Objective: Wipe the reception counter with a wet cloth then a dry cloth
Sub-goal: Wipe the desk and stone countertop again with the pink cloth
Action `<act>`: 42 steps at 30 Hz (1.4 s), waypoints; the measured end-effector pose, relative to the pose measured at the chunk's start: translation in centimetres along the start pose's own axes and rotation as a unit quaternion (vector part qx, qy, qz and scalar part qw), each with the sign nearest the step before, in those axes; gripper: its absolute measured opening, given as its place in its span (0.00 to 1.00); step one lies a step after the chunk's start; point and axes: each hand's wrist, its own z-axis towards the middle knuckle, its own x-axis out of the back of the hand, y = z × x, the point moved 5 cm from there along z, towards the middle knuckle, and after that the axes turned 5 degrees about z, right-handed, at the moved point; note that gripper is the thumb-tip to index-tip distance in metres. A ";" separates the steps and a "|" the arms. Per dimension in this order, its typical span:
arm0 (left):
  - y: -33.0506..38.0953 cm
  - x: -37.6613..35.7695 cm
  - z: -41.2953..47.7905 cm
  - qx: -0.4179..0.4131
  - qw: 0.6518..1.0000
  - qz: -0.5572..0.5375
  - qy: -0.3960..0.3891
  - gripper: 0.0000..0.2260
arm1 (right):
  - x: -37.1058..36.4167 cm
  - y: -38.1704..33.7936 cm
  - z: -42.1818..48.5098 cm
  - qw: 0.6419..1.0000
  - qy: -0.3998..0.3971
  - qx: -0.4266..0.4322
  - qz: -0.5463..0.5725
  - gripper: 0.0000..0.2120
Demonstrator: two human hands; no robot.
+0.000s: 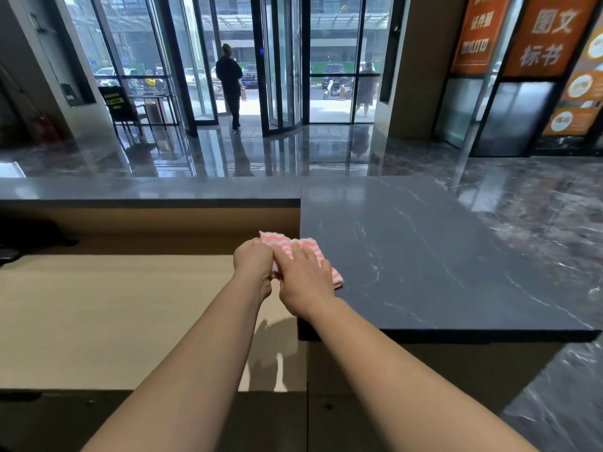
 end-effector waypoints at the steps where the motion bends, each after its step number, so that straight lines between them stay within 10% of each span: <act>1: 0.7 -0.6 1.3 0.003 1.000 0.013 -0.006 0.09 | 0.1 0.1 1.2 1.000 0.013 -0.007 0.008 0.32; 12: 4.9 -6.5 16.1 0.054 0.989 0.085 -0.110 0.18 | -0.7 3.1 15.2 0.994 -0.003 -0.112 -0.006 0.34; 22: 7.0 -7.5 19.8 -0.179 0.960 0.213 -0.044 0.16 | -2.9 5.8 21.6 0.973 -0.052 -0.173 -0.142 0.36; 29: 5.0 -10.4 17.9 0.056 0.959 0.133 -0.244 0.13 | -2.0 6.9 22.1 0.981 -0.039 -0.183 -0.058 0.38; 42: 3.2 -9.2 14.7 0.042 0.953 0.129 -0.269 0.17 | -1.9 6.6 18.9 0.983 -0.033 -0.159 -0.083 0.50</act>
